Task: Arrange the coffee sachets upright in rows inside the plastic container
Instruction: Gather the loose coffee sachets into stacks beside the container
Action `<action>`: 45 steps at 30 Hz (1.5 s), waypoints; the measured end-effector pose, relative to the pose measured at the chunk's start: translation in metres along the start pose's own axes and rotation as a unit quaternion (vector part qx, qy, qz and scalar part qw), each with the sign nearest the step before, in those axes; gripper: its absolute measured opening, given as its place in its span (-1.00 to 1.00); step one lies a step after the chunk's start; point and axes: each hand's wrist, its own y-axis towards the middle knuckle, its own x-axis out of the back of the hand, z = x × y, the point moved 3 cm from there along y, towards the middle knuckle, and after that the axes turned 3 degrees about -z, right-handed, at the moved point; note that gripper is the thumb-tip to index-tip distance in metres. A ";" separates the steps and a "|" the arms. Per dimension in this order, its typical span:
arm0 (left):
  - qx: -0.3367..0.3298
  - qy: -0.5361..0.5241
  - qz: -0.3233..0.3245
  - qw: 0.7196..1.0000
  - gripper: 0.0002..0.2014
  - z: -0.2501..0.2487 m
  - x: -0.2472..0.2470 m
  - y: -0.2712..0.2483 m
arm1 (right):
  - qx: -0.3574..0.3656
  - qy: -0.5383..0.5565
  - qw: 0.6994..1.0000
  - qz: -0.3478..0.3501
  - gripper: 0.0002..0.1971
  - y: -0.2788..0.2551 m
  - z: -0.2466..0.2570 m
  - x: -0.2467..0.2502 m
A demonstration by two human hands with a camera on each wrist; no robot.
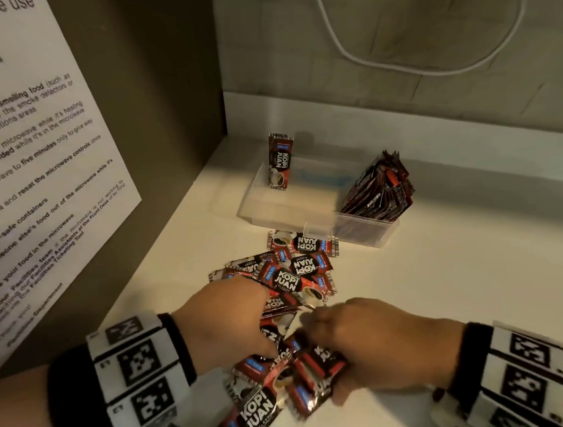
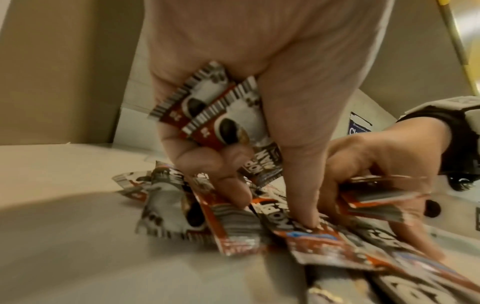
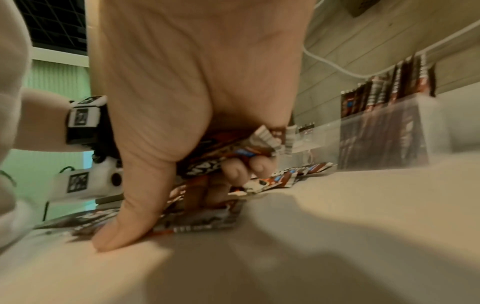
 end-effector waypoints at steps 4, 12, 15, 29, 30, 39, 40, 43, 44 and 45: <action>0.009 -0.009 -0.017 1.000 -0.63 -0.002 0.002 0.009 | -0.082 0.042 0.995 -0.033 -0.43 -0.007 -0.023 0.005; 0.009 -0.163 -0.007 0.987 -0.82 0.006 0.019 0.012 | -0.042 0.186 0.979 -0.073 -0.90 -0.019 -0.013 0.031; 0.033 -0.290 -0.007 0.956 -0.89 0.020 0.032 0.011 | 0.028 0.217 0.975 -0.045 -0.78 -0.009 0.017 0.036; 0.009 -0.440 0.039 0.897 -0.64 0.036 0.031 -0.016 | 0.070 0.044 0.997 -0.011 -0.46 0.041 0.036 0.000; 0.006 -0.423 0.046 0.905 -0.67 0.034 0.029 -0.015 | 0.051 0.050 0.997 -0.017 -0.49 0.038 0.029 0.001; -0.002 -0.339 -0.066 0.939 -0.74 0.009 0.028 0.009 | -0.063 0.154 0.980 -0.107 -0.71 -0.011 -0.030 0.035; -0.008 -0.322 -0.070 0.944 -0.72 0.003 0.027 0.011 | -0.087 0.167 0.975 -0.120 -0.76 -0.021 -0.038 0.041; -0.049 -0.230 -0.048 0.971 -0.62 -0.022 0.016 0.017 | -0.151 0.189 0.952 -0.186 -0.70 -0.044 -0.061 0.055; -0.073 -0.194 -0.039 0.977 -0.60 -0.030 0.010 0.018 | -0.167 0.193 0.945 -0.206 -0.73 -0.050 -0.066 0.059; -0.096 -0.159 -0.030 0.982 -0.58 -0.039 0.006 0.019 | -0.178 0.209 0.935 -0.225 -0.76 -0.055 -0.071 0.062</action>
